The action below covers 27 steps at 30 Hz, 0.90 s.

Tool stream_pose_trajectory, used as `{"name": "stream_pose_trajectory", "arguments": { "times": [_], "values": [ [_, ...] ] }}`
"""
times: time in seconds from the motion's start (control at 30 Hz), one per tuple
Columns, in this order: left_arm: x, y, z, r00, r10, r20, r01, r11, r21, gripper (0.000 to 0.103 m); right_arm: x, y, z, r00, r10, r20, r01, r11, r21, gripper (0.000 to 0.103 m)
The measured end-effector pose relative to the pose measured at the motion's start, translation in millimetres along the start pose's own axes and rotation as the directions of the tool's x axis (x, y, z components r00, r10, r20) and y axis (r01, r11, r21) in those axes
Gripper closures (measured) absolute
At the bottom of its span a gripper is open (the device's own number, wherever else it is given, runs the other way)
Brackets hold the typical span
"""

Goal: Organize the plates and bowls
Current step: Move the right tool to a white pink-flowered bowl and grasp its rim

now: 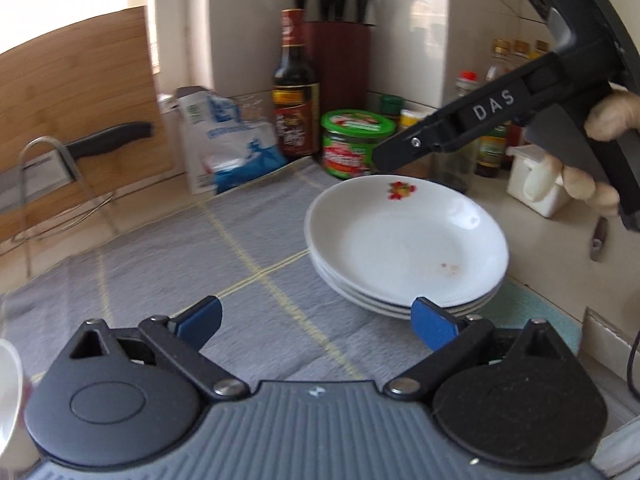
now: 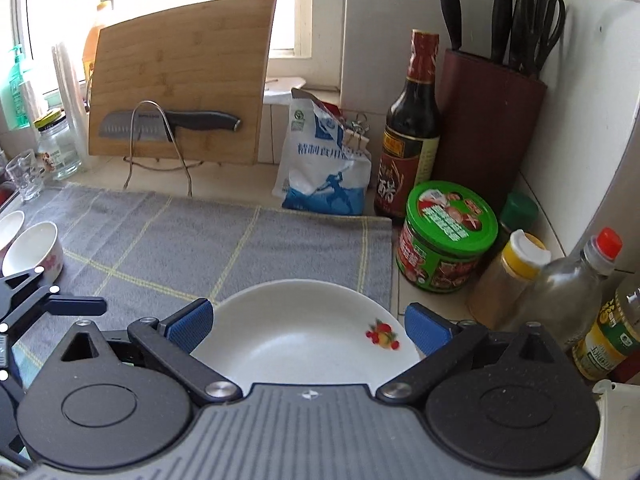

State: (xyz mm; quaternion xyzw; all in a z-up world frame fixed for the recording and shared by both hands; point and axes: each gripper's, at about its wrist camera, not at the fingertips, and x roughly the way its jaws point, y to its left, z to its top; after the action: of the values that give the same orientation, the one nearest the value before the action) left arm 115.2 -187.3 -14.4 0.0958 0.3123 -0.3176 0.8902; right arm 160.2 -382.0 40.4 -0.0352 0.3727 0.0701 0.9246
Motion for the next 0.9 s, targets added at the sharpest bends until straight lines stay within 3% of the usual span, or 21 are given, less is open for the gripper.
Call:
{"name": "stream_pose_trajectory", "arguments": {
  "times": [0.23,0.53,0.9],
  "values": [
    [-35.6,16.1,-11.8,0.992,0.128,0.009,-0.126,0.988,-0.094,0.002,14.3,48.3,-1.4,0.998,0.055,0.021,-0.053,0.996,-0.079,0.0],
    [-83.9,53.7,-41.1,0.987,0.157,0.024,-0.153,0.98,-0.124,0.002,12.9,126.4,-9.1,0.998,0.06,0.019,-0.057,0.988,-0.146,0.0],
    [-157.7,110.5,-77.9,0.981,0.187,0.058,-0.177,0.973,-0.15,0.002,13.8,225.8,-11.7,0.989,0.148,-0.011,-0.148,0.977,-0.155,0.0]
  ]
}}
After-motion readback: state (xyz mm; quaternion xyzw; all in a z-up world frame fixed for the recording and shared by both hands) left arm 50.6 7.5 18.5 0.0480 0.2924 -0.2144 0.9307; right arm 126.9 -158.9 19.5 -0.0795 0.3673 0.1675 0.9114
